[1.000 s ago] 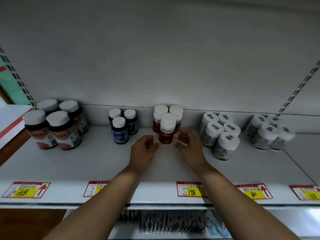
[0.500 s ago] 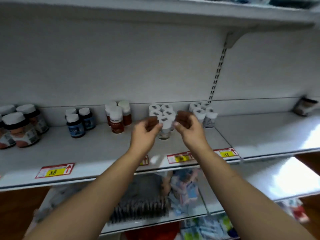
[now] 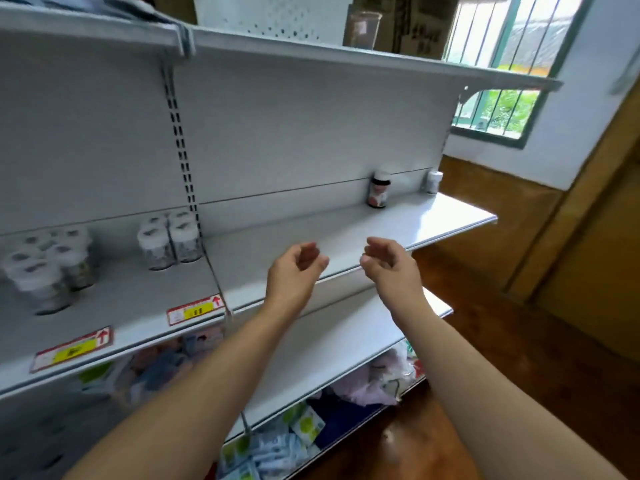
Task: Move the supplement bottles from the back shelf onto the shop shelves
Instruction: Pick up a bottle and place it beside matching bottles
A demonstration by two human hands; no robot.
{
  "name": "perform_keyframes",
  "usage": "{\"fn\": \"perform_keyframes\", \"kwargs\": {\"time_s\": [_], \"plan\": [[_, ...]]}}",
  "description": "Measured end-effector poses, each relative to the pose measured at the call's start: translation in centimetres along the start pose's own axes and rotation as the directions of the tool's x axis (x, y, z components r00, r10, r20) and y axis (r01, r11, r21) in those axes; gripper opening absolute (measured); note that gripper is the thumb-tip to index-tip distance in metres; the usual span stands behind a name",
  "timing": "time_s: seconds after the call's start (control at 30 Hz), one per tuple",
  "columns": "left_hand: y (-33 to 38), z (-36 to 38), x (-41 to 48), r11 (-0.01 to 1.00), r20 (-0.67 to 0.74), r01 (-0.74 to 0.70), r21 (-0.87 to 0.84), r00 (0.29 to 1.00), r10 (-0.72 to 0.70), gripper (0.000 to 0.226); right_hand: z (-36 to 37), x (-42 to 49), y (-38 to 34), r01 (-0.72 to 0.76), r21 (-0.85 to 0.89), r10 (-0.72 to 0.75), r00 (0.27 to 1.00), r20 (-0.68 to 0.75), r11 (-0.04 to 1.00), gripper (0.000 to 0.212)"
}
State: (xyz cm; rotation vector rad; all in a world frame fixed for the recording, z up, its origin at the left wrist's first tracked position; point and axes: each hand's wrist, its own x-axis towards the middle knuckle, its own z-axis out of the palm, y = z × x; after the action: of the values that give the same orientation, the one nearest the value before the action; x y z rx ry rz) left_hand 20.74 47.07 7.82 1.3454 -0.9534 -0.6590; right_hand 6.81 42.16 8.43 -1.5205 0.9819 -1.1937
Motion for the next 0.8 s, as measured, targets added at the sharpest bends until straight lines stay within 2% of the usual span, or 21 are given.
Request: {"fn": "perform_keyframes", "kwargs": {"time_s": [0.2,0.4,0.63,0.8], "plan": [[-2.2,13.1,6.1,0.999,0.109,-0.035,-0.013,0.993,0.036,0.032,-9.5,7.4,4.7,-0.035,-0.034,0.032,0.995,-0.096,0.999,0.027],[-3.9,23.2,15.6,0.997,0.123,-0.049,0.055,0.991,0.042,0.031,-15.6,18.9,7.4,-0.081,-0.031,0.077,0.991,-0.107,0.996,0.028],[-4.9,30.8,24.0,0.992,0.068,-0.017,0.123,0.998,0.009,0.032,-20.7,30.7,10.7,-0.084,-0.013,0.084,0.996,-0.033,0.996,0.024],[-7.1,33.9,28.6,0.982,-0.116,0.061,0.178,0.992,-0.04,0.031,-21.2,39.0,14.1,-0.085,0.003,0.084,0.988,0.132,0.996,0.028]]}}
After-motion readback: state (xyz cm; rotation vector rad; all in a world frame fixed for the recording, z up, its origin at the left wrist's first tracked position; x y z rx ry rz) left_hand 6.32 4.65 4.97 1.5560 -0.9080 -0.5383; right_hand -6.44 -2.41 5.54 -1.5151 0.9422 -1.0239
